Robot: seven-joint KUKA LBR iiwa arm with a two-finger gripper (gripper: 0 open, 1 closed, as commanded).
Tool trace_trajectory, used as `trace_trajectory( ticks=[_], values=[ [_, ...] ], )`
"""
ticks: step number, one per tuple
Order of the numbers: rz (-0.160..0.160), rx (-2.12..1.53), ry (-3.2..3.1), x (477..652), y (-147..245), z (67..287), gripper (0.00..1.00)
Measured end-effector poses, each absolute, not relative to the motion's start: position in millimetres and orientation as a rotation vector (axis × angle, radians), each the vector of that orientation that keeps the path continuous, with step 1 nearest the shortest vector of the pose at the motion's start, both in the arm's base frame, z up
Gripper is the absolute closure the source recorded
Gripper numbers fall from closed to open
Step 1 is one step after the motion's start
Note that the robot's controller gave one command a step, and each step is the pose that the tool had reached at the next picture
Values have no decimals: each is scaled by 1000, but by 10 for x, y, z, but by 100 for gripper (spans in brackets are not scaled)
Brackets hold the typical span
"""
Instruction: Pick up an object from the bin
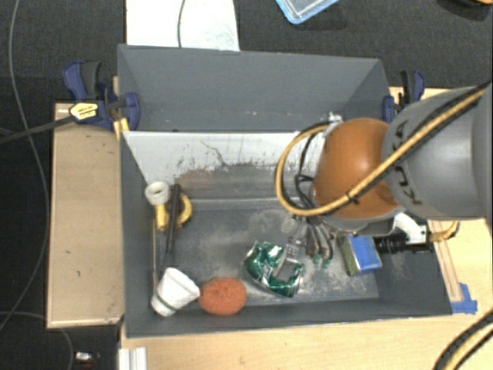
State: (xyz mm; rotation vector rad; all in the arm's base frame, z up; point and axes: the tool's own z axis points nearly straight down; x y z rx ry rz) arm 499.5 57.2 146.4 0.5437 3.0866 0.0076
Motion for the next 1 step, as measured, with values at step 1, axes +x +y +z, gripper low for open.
trace_trajectory(
  ticks=[1],
  values=[
    [5, 190, 3120, 4885, 644, 1141, 0]
  ],
)
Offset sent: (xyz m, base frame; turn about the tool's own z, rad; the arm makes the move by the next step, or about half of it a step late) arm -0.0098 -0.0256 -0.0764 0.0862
